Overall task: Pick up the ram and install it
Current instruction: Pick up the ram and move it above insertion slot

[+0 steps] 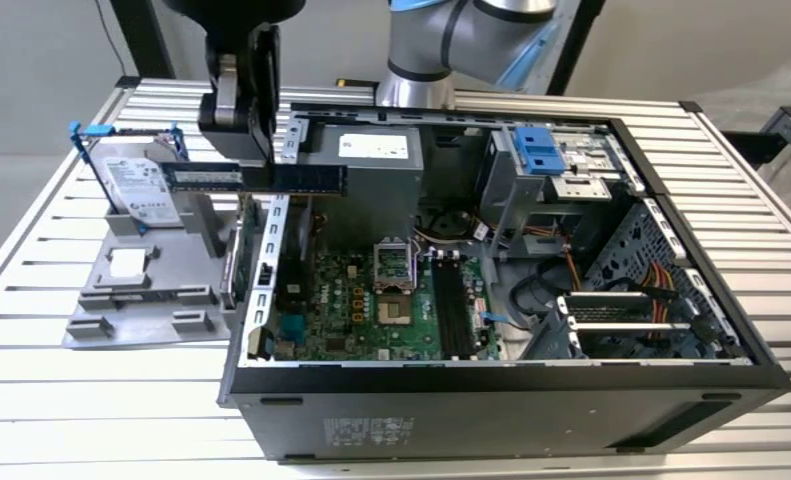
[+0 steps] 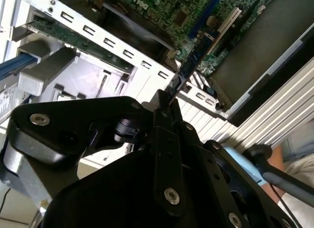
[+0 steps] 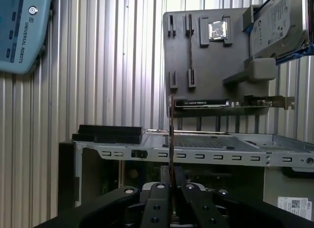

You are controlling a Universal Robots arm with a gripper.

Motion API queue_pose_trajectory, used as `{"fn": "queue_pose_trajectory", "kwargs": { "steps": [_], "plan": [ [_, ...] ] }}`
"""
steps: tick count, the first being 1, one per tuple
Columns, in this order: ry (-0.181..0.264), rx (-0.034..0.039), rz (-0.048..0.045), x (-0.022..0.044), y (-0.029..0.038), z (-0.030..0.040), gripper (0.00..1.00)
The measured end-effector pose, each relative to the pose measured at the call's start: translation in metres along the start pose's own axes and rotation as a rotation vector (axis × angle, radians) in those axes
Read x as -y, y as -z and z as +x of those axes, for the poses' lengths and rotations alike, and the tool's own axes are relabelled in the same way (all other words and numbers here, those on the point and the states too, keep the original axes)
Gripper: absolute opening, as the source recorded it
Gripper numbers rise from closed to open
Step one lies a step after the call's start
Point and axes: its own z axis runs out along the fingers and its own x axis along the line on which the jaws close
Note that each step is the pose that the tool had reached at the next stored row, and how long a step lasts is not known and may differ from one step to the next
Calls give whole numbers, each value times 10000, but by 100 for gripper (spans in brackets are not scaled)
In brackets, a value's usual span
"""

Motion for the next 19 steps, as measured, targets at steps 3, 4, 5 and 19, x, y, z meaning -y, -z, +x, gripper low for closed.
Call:
{"fn": "queue_pose_trajectory", "kwargs": {
  "steps": [3,4,5,19],
  "plan": [
    [0,-35,-1,15,1,0,0],
    [-1,-46,-1,18,1,0,0],
    [-2,-57,-1,21,1,0,0],
    [-7,-186,-3,94,4,1,0]
  ]
}}
